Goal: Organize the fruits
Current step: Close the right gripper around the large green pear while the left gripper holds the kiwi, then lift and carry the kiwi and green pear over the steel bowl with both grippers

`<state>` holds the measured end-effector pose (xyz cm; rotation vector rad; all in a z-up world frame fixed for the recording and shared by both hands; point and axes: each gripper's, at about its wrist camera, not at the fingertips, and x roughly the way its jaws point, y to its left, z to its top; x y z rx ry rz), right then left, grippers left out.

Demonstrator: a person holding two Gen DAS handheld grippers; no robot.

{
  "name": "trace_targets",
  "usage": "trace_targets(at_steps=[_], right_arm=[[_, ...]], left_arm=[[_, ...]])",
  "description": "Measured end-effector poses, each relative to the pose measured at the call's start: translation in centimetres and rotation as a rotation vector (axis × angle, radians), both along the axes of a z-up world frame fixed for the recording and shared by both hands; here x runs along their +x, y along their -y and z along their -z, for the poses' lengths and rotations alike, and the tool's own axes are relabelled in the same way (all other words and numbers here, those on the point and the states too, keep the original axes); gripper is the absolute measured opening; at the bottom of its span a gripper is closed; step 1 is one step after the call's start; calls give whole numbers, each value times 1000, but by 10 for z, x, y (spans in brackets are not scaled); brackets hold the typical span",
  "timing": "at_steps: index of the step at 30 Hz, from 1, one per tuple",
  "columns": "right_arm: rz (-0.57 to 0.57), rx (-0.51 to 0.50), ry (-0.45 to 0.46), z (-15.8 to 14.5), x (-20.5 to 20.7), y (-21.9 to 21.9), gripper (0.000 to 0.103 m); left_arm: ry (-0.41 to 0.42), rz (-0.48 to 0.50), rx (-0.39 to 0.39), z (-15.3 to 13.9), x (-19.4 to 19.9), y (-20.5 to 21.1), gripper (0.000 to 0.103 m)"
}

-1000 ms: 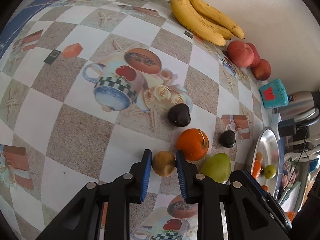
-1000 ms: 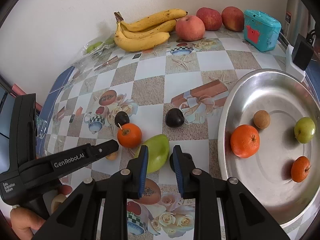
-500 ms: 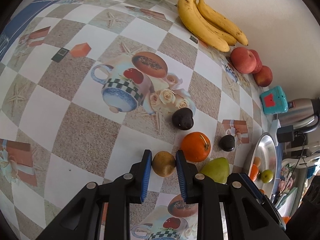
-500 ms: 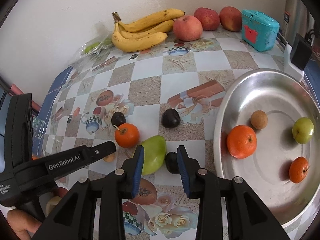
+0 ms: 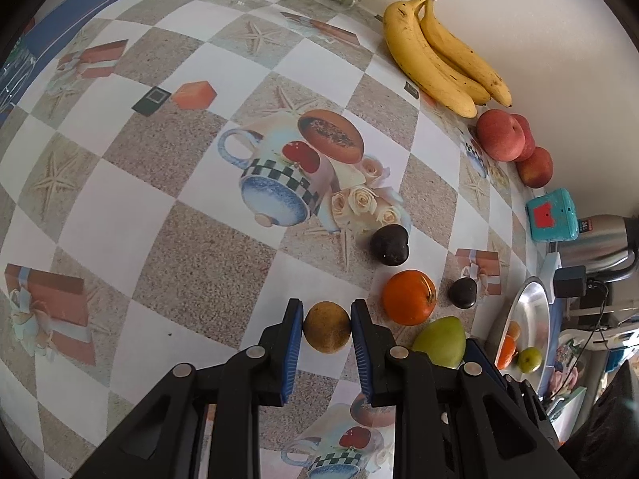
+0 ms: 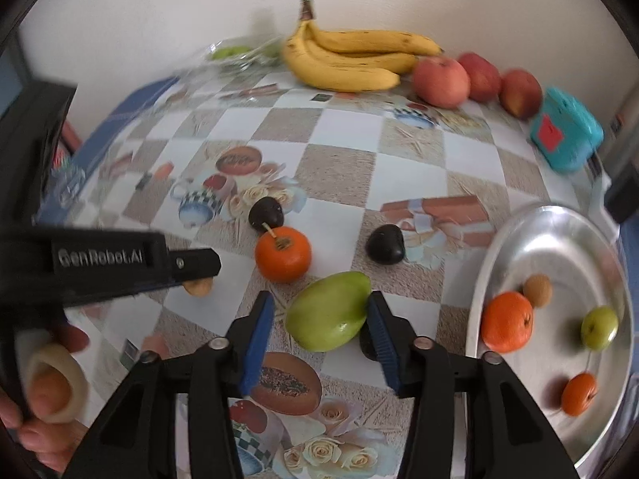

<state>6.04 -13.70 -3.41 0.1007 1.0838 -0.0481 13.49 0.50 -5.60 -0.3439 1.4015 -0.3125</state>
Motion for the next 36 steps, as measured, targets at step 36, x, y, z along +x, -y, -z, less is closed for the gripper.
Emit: trace_targets(at_steps=[36], right_arm=[[-2, 40, 77, -15, -3, -7, 49]], left_arm=[[21, -33, 5, -9, 2, -8, 26]])
